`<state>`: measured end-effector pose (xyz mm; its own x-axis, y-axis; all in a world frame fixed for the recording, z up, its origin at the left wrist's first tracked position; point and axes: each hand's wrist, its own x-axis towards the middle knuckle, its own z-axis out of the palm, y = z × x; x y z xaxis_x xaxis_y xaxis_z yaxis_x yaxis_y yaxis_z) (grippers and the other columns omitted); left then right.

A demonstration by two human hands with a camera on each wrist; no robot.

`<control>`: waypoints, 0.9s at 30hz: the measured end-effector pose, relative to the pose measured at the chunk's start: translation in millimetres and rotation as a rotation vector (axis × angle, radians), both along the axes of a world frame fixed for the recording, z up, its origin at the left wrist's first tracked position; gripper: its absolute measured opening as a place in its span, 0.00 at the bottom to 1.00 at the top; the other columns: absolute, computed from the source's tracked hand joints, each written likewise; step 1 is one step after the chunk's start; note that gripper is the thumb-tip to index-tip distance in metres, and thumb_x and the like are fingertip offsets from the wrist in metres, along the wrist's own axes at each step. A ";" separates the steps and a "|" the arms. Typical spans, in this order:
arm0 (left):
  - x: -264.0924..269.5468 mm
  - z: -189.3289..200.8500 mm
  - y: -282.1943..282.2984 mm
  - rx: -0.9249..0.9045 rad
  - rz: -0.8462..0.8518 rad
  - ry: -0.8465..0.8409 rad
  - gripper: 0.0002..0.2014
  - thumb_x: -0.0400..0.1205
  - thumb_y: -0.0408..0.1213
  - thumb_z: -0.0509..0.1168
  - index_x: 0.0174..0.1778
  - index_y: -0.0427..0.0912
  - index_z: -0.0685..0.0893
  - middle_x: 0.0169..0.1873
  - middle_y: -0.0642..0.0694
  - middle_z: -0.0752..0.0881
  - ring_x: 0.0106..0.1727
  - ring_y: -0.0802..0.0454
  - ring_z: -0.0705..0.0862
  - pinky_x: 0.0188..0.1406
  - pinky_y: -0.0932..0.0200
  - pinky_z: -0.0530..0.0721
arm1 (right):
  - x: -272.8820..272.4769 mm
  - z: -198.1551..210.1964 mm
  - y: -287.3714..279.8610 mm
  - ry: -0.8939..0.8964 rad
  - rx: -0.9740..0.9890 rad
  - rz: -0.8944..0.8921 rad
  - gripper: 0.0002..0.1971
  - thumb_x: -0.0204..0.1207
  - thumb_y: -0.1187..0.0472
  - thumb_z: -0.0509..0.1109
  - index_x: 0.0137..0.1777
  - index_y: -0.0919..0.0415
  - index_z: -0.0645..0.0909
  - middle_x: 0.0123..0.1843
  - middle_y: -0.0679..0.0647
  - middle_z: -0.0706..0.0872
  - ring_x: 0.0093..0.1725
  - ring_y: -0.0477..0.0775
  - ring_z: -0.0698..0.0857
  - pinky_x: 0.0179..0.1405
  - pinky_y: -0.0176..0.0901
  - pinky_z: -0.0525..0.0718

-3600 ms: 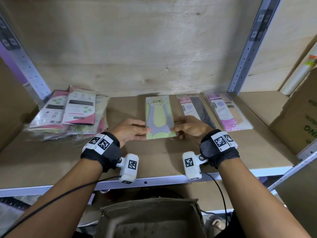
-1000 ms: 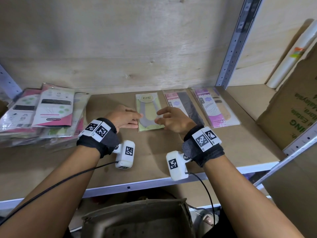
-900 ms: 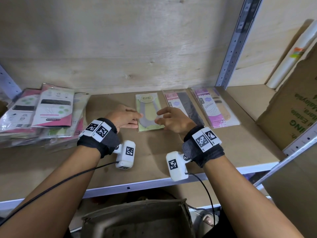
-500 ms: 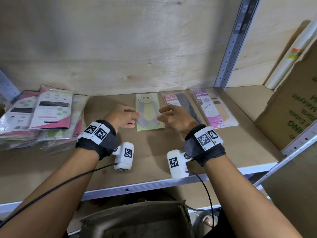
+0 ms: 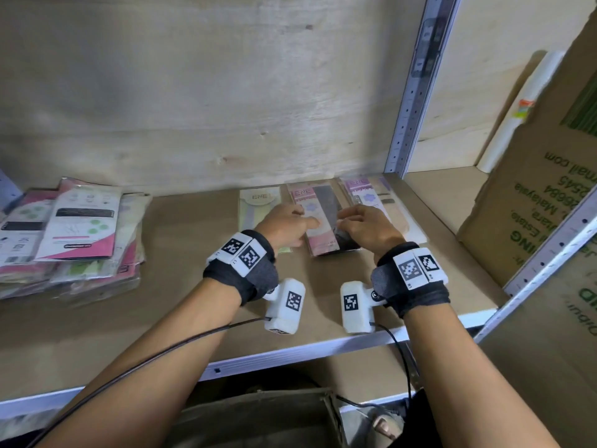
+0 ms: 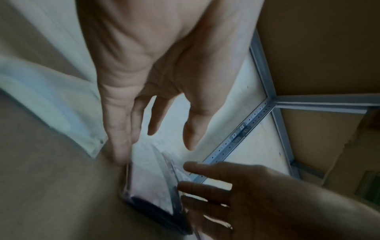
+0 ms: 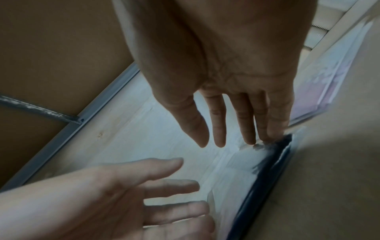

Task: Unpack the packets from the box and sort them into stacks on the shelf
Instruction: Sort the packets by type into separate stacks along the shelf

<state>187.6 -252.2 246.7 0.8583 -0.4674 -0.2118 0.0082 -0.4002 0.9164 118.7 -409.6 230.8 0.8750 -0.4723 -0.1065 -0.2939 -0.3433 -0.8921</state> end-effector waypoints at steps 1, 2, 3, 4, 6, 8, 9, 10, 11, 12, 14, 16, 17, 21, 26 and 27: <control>-1.3 -2.1 -4.3 0.013 0.003 0.006 0.10 0.80 0.37 0.73 0.54 0.45 0.81 0.59 0.45 0.82 0.62 0.44 0.85 0.65 0.42 0.86 | -0.1 -0.7 1.2 0.007 0.001 0.007 0.11 0.77 0.61 0.73 0.58 0.56 0.83 0.59 0.57 0.88 0.56 0.55 0.87 0.61 0.49 0.85; -2.4 -3.3 -7.1 0.019 0.012 0.007 0.09 0.79 0.37 0.74 0.49 0.48 0.79 0.57 0.46 0.81 0.62 0.45 0.85 0.66 0.39 0.85 | -0.2 -1.0 2.5 0.009 0.000 0.012 0.11 0.76 0.60 0.73 0.58 0.55 0.82 0.59 0.57 0.88 0.57 0.56 0.87 0.64 0.54 0.84; -3.0 -4.4 -8.9 0.024 0.021 0.007 0.10 0.79 0.38 0.74 0.50 0.47 0.79 0.58 0.46 0.81 0.63 0.43 0.85 0.66 0.38 0.85 | 0.0 -1.3 3.5 0.007 -0.002 0.016 0.11 0.76 0.59 0.73 0.58 0.54 0.82 0.60 0.58 0.87 0.58 0.58 0.87 0.66 0.56 0.84; -3.0 -5.9 -10.0 0.027 0.029 0.008 0.13 0.79 0.38 0.74 0.56 0.44 0.81 0.62 0.47 0.82 0.65 0.42 0.85 0.65 0.39 0.86 | 0.3 -1.5 4.3 0.005 -0.008 0.021 0.12 0.76 0.59 0.74 0.59 0.54 0.81 0.60 0.58 0.86 0.59 0.58 0.86 0.66 0.57 0.83; -2.2 -7.3 -10.8 0.037 0.047 0.021 0.30 0.78 0.38 0.75 0.76 0.37 0.75 0.73 0.45 0.79 0.69 0.43 0.83 0.64 0.43 0.87 | 0.8 -1.2 4.7 0.006 -0.014 0.029 0.13 0.76 0.58 0.74 0.60 0.54 0.81 0.62 0.59 0.86 0.60 0.59 0.86 0.67 0.58 0.83; -2.0 -6.8 -10.4 0.019 0.058 0.026 0.34 0.79 0.37 0.75 0.81 0.38 0.71 0.76 0.44 0.77 0.70 0.44 0.82 0.64 0.44 0.87 | 0.3 -0.5 4.2 0.005 -0.009 0.035 0.14 0.77 0.58 0.74 0.61 0.55 0.81 0.63 0.59 0.85 0.59 0.58 0.86 0.66 0.57 0.83; -1.6 -6.5 -10.2 0.005 0.065 0.034 0.34 0.79 0.36 0.74 0.81 0.38 0.71 0.75 0.43 0.78 0.70 0.44 0.82 0.65 0.43 0.86 | 0.1 -0.1 3.8 0.004 -0.012 0.039 0.15 0.77 0.58 0.74 0.62 0.55 0.81 0.63 0.59 0.85 0.59 0.58 0.86 0.66 0.56 0.83; -0.8 -7.0 -10.2 -0.006 0.071 0.035 0.33 0.79 0.36 0.74 0.81 0.38 0.71 0.75 0.43 0.78 0.69 0.44 0.82 0.65 0.43 0.86 | -0.2 0.3 3.7 0.002 -0.016 0.044 0.15 0.77 0.58 0.73 0.63 0.55 0.81 0.63 0.58 0.84 0.59 0.57 0.85 0.67 0.56 0.82; -0.6 -7.0 -10.1 -0.012 0.074 0.038 0.32 0.80 0.35 0.74 0.80 0.38 0.72 0.74 0.43 0.79 0.69 0.44 0.83 0.65 0.43 0.86 | -0.6 0.9 3.8 -0.002 -0.019 0.050 0.15 0.77 0.57 0.73 0.63 0.55 0.81 0.63 0.58 0.84 0.60 0.58 0.85 0.67 0.57 0.82; -0.7 -7.2 -10.2 -0.015 0.074 0.037 0.32 0.80 0.35 0.73 0.80 0.38 0.72 0.74 0.43 0.79 0.69 0.44 0.83 0.65 0.43 0.86 | -1.0 1.5 3.9 -0.005 -0.022 0.055 0.15 0.77 0.57 0.73 0.63 0.55 0.81 0.64 0.59 0.84 0.60 0.58 0.85 0.68 0.57 0.82; -0.3 -8.3 -10.1 -0.020 0.075 0.037 0.32 0.80 0.34 0.73 0.81 0.37 0.71 0.74 0.42 0.79 0.70 0.44 0.82 0.66 0.43 0.86 | -1.6 2.3 4.7 -0.003 -0.033 0.059 0.15 0.78 0.57 0.73 0.64 0.55 0.81 0.65 0.58 0.83 0.61 0.58 0.84 0.68 0.57 0.81; 0.0 -9.4 -9.7 -0.021 0.073 0.035 0.33 0.80 0.34 0.73 0.81 0.37 0.70 0.74 0.42 0.78 0.70 0.44 0.82 0.66 0.44 0.86 | -1.9 3.0 6.0 0.003 -0.040 0.060 0.15 0.78 0.57 0.73 0.64 0.55 0.81 0.65 0.58 0.83 0.62 0.57 0.84 0.68 0.57 0.81; 0.5 -10.0 -9.0 -0.019 0.072 0.031 0.33 0.80 0.35 0.73 0.81 0.37 0.70 0.74 0.43 0.79 0.70 0.45 0.82 0.65 0.45 0.86 | -2.1 3.5 6.9 0.003 -0.042 0.059 0.15 0.78 0.57 0.72 0.64 0.55 0.81 0.65 0.58 0.83 0.61 0.57 0.84 0.68 0.56 0.81; 4.9 -11.0 3.0 0.029 0.078 -0.054 0.23 0.79 0.40 0.74 0.71 0.44 0.80 0.68 0.45 0.83 0.67 0.47 0.83 0.68 0.44 0.84 | -1.2 5.5 11.8 -0.048 -0.061 0.034 0.14 0.79 0.59 0.71 0.64 0.56 0.81 0.63 0.56 0.84 0.61 0.56 0.84 0.67 0.55 0.82; 22.4 -12.8 44.4 0.132 0.225 -0.182 0.28 0.78 0.43 0.74 0.74 0.42 0.80 0.69 0.44 0.82 0.69 0.46 0.81 0.73 0.45 0.78 | 3.8 11.8 31.4 -0.163 -0.027 0.105 0.11 0.79 0.61 0.71 0.60 0.56 0.84 0.62 0.54 0.86 0.63 0.53 0.84 0.69 0.55 0.81; 26.5 -12.8 53.3 0.132 0.265 -0.176 0.27 0.78 0.42 0.74 0.73 0.42 0.80 0.70 0.44 0.82 0.69 0.46 0.81 0.74 0.45 0.78 | 5.1 12.5 39.0 -0.173 0.005 0.141 0.11 0.79 0.62 0.71 0.60 0.57 0.84 0.62 0.55 0.86 0.63 0.53 0.85 0.70 0.56 0.81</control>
<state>214.1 -198.9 233.9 0.9749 -0.2020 -0.0936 -0.0260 -0.5210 0.8532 123.8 -370.6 243.2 0.9378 -0.3437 0.0484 -0.0861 -0.3656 -0.9268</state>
